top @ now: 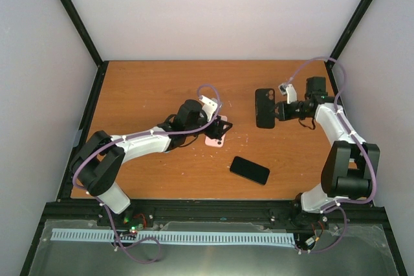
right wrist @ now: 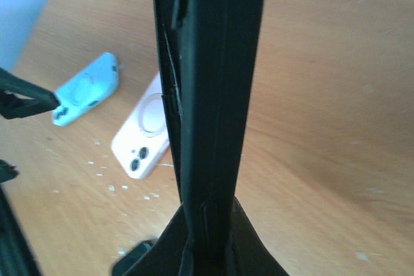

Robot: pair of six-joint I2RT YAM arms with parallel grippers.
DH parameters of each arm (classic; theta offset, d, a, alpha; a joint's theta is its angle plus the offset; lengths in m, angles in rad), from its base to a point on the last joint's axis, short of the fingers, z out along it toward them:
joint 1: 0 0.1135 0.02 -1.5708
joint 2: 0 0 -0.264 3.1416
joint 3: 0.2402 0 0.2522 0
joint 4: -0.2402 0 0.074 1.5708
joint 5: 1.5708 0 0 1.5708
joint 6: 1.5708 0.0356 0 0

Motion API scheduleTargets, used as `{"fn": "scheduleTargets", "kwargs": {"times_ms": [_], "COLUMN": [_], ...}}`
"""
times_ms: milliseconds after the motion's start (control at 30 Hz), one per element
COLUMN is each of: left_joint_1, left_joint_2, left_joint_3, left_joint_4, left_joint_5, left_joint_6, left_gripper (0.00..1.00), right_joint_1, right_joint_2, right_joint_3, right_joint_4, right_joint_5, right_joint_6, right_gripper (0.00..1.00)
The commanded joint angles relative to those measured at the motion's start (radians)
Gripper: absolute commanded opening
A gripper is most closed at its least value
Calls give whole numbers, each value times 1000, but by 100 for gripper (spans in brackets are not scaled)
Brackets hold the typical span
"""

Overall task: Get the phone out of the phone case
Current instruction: Place the phone case at the center of the board.

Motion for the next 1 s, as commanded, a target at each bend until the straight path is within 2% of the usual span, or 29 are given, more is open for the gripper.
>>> {"fn": "scheduleTargets", "kwargs": {"times_ms": [0, 133, 333, 533, 633, 700, 767, 900, 967], "left_joint_1": [-2, -3, -5, -7, -7, -7, -6, -5, -5], "left_joint_2": [-9, -4, -5, -20, -20, -22, -28, -65, -95], "left_joint_3": [-2, 5, 7, -23, -32, -33, -34, -10, 7], "left_joint_4": [-8, -6, -8, 8, 17, 15, 9, -53, -101], "left_joint_5": [47, 98, 148, 141, 150, 152, 142, 114, 79], "left_joint_6": [12, 2, 11, -2, -16, -25, -37, -51, -42], "left_gripper": [67, 66, 66, 67, 67, 67, 67, 67, 67], "right_joint_1": [-51, -105, -211, -240, -241, -242, -246, -267, -269], "right_joint_2": [58, 210, 520, 588, 592, 589, 567, 495, 418], "right_joint_3": [143, 303, 585, 584, 557, 537, 517, 504, 474], "right_joint_4": [-218, -466, -814, -821, -793, -755, -699, -609, -557], "right_joint_5": [205, 307, 304, 294, 275, 294, 324, 357, 365], "right_joint_6": [-280, -435, -546, -516, -499, -479, -452, -406, -393], "right_gripper": [3, 3, 3, 7, 12, 23, 39, 53, 56]}}
